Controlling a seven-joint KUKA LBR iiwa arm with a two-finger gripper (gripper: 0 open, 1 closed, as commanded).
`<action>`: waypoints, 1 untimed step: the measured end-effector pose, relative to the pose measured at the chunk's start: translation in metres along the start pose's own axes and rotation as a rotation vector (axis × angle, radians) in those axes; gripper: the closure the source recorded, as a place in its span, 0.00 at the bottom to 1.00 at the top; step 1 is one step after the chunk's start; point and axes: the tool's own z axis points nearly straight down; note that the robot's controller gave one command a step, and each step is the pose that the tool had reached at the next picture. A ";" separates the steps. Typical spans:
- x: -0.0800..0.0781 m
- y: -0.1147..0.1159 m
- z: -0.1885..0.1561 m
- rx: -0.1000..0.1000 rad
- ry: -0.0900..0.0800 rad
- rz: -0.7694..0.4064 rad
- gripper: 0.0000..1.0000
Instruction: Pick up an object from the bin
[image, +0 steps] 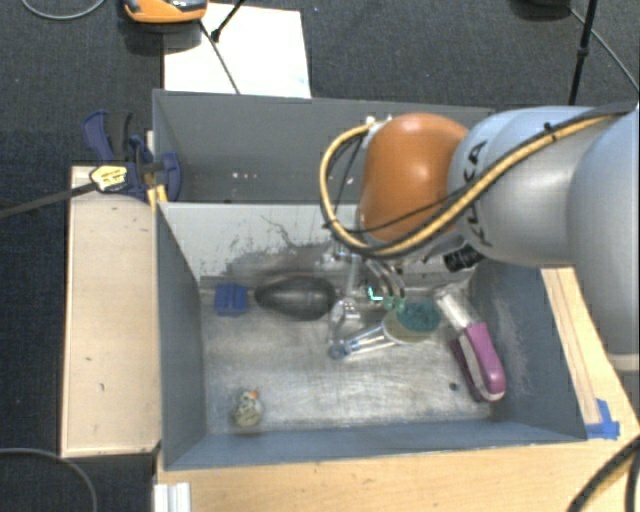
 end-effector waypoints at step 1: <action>-0.002 0.030 0.064 -0.002 -0.010 0.101 0.00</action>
Offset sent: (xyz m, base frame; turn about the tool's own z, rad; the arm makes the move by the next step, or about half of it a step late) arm -0.0003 0.0333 -0.0761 0.1017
